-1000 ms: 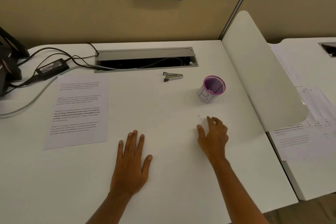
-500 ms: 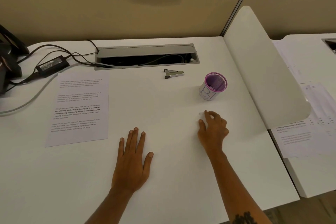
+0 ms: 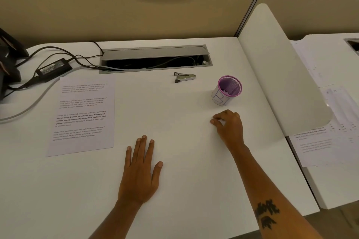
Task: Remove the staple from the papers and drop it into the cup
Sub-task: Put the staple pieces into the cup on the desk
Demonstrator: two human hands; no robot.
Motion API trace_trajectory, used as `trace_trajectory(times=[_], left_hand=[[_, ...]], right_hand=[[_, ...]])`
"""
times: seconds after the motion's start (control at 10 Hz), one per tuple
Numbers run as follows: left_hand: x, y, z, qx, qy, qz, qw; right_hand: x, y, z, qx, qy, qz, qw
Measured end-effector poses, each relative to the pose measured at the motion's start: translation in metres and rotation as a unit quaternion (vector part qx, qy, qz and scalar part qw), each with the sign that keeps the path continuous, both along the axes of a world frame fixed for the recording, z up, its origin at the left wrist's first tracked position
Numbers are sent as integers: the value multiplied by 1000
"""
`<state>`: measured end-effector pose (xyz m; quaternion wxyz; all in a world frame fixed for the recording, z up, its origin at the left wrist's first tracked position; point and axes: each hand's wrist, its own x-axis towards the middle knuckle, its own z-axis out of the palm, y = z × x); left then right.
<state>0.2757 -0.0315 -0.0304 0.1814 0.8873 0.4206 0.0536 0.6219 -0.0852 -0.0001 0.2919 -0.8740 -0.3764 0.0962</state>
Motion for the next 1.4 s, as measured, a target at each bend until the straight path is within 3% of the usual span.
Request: trace_trajectory(times=[0.5,0.9,1.1,1.3,1.4], left_hand=[[0,0,0,0,-2,-1,1000],[0,0,0,-6,-3,-1,1000],[0,0,0,-8,1,-1,1000],[0,0,0,-9,-3,-1,1000],[-1,0,0,-9,-5,0,1000]], right_hand=[[-10,11,-1,-45,-111,12,993],[-27,23,2,-191,-187,42,963],[-23,20,4,-218,-218,78,948],[-5,18,39,-115,-34,21,993],[11,28,79,-59,-7,-3,998]])
